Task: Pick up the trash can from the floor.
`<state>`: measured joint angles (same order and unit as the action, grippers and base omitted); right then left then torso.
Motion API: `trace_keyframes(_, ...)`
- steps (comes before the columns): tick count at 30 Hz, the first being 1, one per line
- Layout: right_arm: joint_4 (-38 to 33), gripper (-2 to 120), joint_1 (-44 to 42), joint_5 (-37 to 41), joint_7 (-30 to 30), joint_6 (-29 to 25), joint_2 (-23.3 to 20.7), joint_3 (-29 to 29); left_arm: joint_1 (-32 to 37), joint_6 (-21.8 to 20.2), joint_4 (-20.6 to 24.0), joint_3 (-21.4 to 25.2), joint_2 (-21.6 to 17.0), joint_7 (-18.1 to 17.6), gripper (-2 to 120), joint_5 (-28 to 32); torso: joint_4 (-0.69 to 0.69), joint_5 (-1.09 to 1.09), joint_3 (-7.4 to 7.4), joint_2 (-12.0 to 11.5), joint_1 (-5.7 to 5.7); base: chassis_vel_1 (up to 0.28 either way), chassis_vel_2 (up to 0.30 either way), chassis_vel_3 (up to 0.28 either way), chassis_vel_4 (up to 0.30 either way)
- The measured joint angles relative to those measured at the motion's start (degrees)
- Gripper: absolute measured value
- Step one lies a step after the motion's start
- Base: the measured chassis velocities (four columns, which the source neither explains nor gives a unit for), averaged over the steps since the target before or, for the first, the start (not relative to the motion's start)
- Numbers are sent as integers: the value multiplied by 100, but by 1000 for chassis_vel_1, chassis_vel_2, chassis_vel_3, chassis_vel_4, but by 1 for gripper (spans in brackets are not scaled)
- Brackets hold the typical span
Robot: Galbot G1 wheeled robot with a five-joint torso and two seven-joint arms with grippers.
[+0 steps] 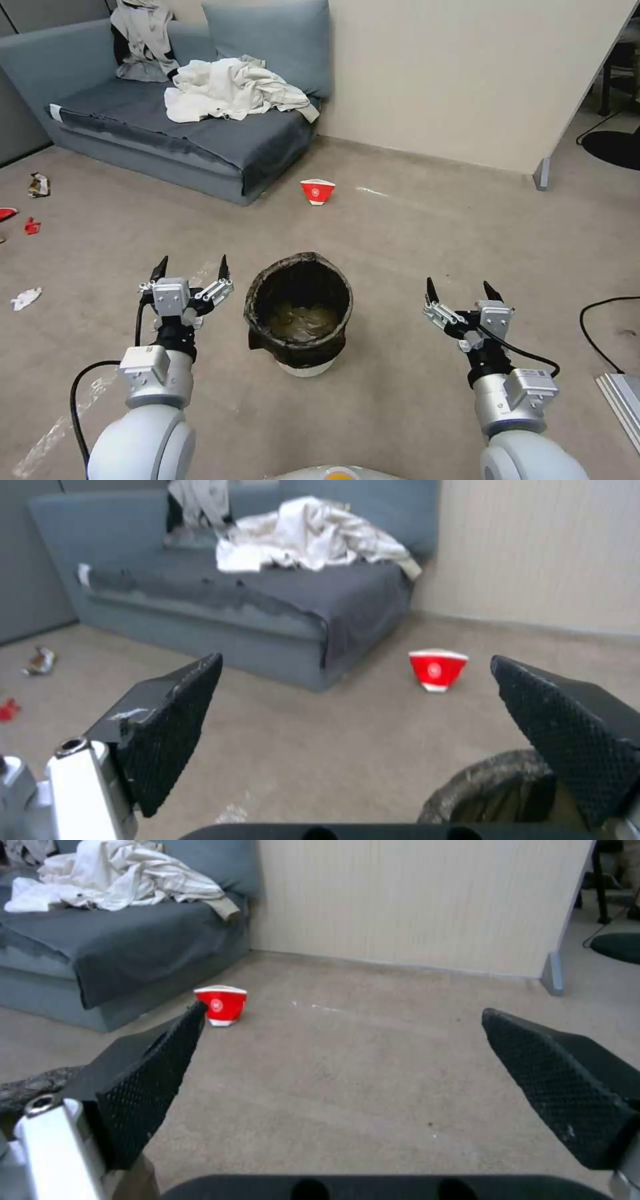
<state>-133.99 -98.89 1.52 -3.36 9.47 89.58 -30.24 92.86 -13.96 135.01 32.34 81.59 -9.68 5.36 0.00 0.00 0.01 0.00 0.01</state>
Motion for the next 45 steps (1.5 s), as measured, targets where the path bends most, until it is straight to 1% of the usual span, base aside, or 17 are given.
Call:
trace_keyframes(3,43,100,11,21,-11,-11,-20,-26,-405,-317,-361,-83,-217,-58,100,361,0,0,-1,0,-1,0,0,0,0)
trace_keyframes(5,53,100,18,27,-13,-11,-25,-31,-466,-375,-412,-113,-254,-58,100,434,0,0,0,0,-1,0,0,0,0)
trace_keyframes(7,109,100,67,55,-31,-12,-52,-41,-669,-617,-649,-289,-378,-58,100,764,-1,0,0,0,-1,0,0,0,0)
trace_keyframes(8,109,100,67,55,-31,-12,-52,-41,-669,-617,-649,-289,-378,-58,100,764,-1,0,0,0,-1,0,0,0,0)
trace_keyframes(11,203,100,169,62,-70,-10,-61,-39,-907,-879,-1013,-489,-385,-68,100,1017,0,0,0,0,-1,0,0,0,0)
trace_keyframes(12,203,100,169,62,-70,-10,-61,-39,-907,-879,-1013,-489,-385,-68,100,1017,0,0,0,0,-1,0,0,0,0)
trace_keyframes(16,300,100,274,63,-119,3,-62,-19,-1192,-1070,-1397,-629,-362,-96,100,1141,1,1,0,0,-1,0,0,0,0)
trace_keyframes(17,300,100,274,63,-119,3,-62,-19,-1192,-1070,-1397,-629,-362,-96,100,1141,1,1,0,0,-1,0,0,0,0)
trace_keyframes(21,382,100,326,42,-128,7,-67,-7,-1514,-1317,-1767,-758,-348,-180,100,1324,0,0,0,0,-1,0,0,0,0)
trace_keyframes(22,382,100,326,42,-128,7,-67,-7,-1514,-1317,-1767,-758,-348,-180,100,1324,0,0,0,0,-1,0,0,0,0)
trace_keyframes(25,400,100,333,28,-132,8,-65,-5,-1728,-1613,-1967,-842,-353,-250,100,1507,0,0,0,0,-1,0,0,0,0)
trace_keyframes(27,404,100,334,27,-134,8,-64,-5,-1764,-1653,-2002,-860,-355,-262,100,1530,0,1,0,0,0,0,0,0,0)
trace_keyframes(29,443,100,339,24,-138,7,-60,-4,-1919,-1766,-2193,-947,-352,-302,100,1559,0,0,0,0,0,0,0,0,0)
trace_keyframes(32,462,100,339,19,-143,3,-56,-4,-2021,-1846,-2332,-993,-336,-321,100,1561,0,1,0,0,0,0,0,0,0)
trace_keyframes(35,465,100,337,14,-144,1,-54,-4,-2064,-1872,-2401,-1013,-326,-337,100,1561,0,0,0,0,-1,0,0,0,0)
trace_keyframes(38,473,100,336,4,-160,-5,-49,-15,-2242,-1901,-2718,-1092,-287,-377,100,1544,0,0,0,0,0,0,0,0,0)
trace_keyframes(45,494,100,336,-2,-171,-5,-47,-15,-2371,-1976,-3050,-1143,-228,-394,100,1533,0,0,0,0,0,0,0,0,0)
